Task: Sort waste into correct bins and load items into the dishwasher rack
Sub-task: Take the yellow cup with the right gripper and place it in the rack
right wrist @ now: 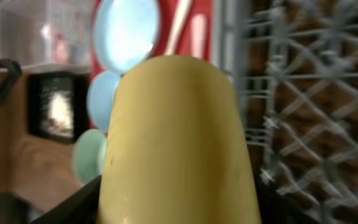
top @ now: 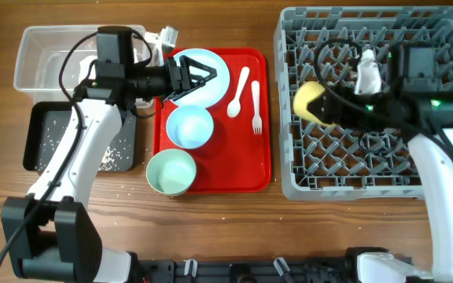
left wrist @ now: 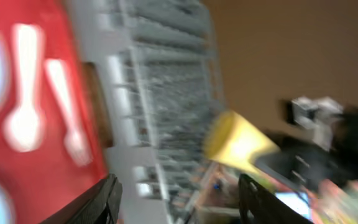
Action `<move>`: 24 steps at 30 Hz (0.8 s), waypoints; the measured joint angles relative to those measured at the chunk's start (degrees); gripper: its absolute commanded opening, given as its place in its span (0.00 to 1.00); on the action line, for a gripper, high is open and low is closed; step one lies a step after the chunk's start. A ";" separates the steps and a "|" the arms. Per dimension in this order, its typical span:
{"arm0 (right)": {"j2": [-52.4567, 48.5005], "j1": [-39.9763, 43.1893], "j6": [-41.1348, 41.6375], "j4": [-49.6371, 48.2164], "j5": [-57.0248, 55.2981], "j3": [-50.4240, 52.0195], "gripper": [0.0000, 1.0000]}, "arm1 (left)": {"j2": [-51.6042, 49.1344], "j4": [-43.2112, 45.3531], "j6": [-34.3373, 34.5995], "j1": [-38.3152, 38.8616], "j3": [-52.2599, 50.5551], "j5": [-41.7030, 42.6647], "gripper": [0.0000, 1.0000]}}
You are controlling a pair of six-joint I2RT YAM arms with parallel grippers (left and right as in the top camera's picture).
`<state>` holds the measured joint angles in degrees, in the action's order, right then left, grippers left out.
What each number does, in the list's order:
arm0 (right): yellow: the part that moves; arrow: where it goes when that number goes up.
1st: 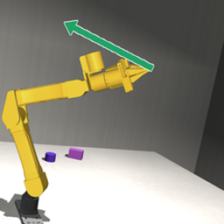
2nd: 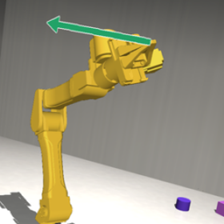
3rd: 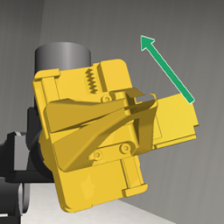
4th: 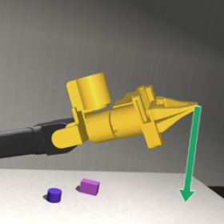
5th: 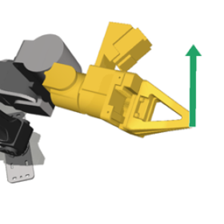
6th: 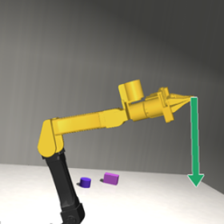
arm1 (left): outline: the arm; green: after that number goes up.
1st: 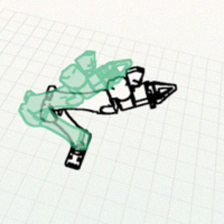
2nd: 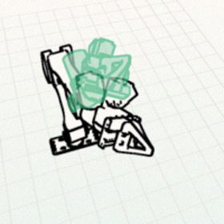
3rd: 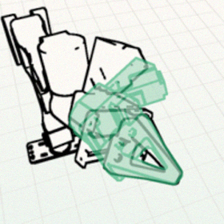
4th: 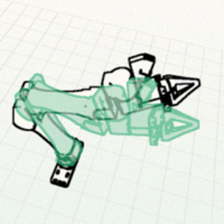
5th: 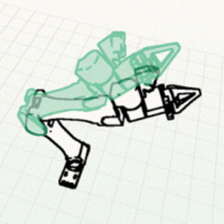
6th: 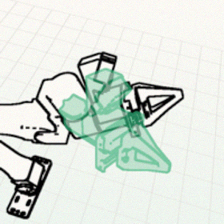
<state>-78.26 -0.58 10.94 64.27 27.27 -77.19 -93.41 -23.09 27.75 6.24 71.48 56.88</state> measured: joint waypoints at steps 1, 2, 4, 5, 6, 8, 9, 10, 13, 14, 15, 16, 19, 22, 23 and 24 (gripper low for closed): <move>0.63 -0.59 -0.02 3.17 -2.38 -0.68 0.58 | 0.00 -1.55 -0.02 0.02 0.00 -2.97 0.56; 1.03 -1.70 0.24 6.47 -5.09 -0.96 0.58 | 0.00 -3.23 -0.28 0.02 0.02 -6.34 0.56; 0.42 -4.52 1.95 11.61 -10.01 -0.96 0.58 | 0.00 -6.08 -0.72 0.02 0.04 -14.49 0.55; -0.26 -5.79 3.04 13.53 -11.78 -0.96 0.58 | 0.00 -6.97 -1.29 0.00 0.04 -17.90 0.55; -0.98 -6.91 4.11 15.39 -13.27 -0.96 0.58 | 0.00 -7.63 -1.86 0.00 0.04 -20.59 0.55; -2.64 -8.59 5.77 17.64 -15.17 -0.96 0.58 | 0.17 -8.41 -3.34 -0.02 0.04 -25.75 0.56; -3.56 -9.09 6.27 18.45 -15.80 -0.96 0.58 | 0.63 -8.85 -3.91 -0.04 0.04 -28.59 0.57; -4.39 -9.40 6.80 18.88 -16.26 -0.96 0.58 | 1.05 -8.98 -4.26 -0.07 0.04 -30.01 0.58; -6.60 -9.60 8.04 19.54 -18.36 -0.55 0.58 | 4.07 -9.97 -5.01 -0.33 0.04 -36.52 0.60; -7.21 -9.60 8.44 19.37 -19.02 -0.07 0.58 | 5.31 -10.27 -5.18 -0.33 0.04 -38.53 0.61; -7.85 -9.57 8.72 18.99 -19.67 0.46 0.58 | 6.49 -10.62 -5.42 -0.37 0.04 -40.59 0.62; -9.16 -9.57 9.01 18.16 -20.26 1.01 0.58 | 8.24 -11.39 -6.03 -0.37 0.04 -43.39 0.62; -11.56 -9.57 9.18 17.75 -20.92 1.07 0.58 | 9.75 -12.70 -6.56 -0.37 0.04 -46.69 0.63; -13.40 -9.57 9.22 17.22 -21.16 1.09 0.58 | 9.73 -14.45 -6.88 -0.37 0.04 -48.61 0.64; -14.03 -9.60 9.22 16.65 -21.16 1.09 0.59 | 9.73 -14.71 -6.95 -0.37 0.04 -49.29 0.64; -14.69 -9.64 9.22 16.35 -21.18 1.09 0.59 | 9.73 -15.10 -7.04 -0.37 0.04 -50.12 0.65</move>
<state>-92.95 -10.22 20.16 80.62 6.09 -76.09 -83.68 -38.20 20.71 5.87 71.53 6.76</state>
